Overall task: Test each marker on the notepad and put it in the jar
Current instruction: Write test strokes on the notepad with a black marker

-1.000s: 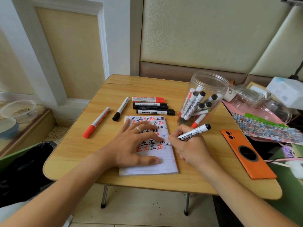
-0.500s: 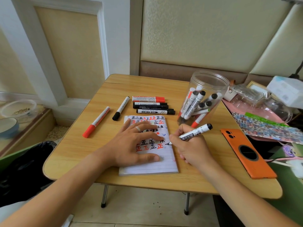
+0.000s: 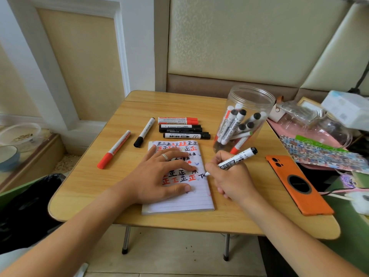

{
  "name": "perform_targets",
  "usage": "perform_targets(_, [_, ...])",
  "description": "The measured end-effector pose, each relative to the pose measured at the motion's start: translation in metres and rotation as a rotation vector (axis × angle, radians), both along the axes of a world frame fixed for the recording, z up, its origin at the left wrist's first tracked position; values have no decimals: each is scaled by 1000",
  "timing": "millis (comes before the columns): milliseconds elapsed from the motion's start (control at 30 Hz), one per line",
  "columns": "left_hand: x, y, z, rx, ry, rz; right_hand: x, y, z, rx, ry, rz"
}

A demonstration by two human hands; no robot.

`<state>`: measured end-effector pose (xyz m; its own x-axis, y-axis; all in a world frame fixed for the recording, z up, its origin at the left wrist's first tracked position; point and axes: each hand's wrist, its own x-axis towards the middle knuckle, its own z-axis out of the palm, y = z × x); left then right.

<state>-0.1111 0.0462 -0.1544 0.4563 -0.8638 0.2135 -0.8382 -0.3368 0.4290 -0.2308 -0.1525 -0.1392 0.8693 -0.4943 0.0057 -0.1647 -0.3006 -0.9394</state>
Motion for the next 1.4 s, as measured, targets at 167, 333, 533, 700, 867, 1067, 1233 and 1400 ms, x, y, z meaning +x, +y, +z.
perform_targets(167, [0, 0, 1, 14, -1, -2, -1, 1, 0, -7, 17, 12])
perform_targets(333, [0, 0, 0, 8, -8, -5, -1, 0, 2, -12, 20, 1])
perform_targets(533, [0, 0, 1, 10, -10, -4, -3, 2, 3, 15, -38, 85])
perform_targets(700, [0, 0, 0, 14, -14, -7, -3, 2, 2, 12, -56, 115])
perform_targets(867, [0, 0, 0, 7, -14, -5, 0, 1, -2, 33, -67, 112])
perform_targets(1067, [1, 0, -1, 13, -19, -6, 1, -3, -5, 16, -97, 176])
perform_targets(1233, [1, 0, -2, 14, -32, -6, 0, -3, -5, -24, -78, 169])
perform_targets(1400, [2, 0, -1, 17, -26, -15, -1, -3, -1, -3, -47, 70])
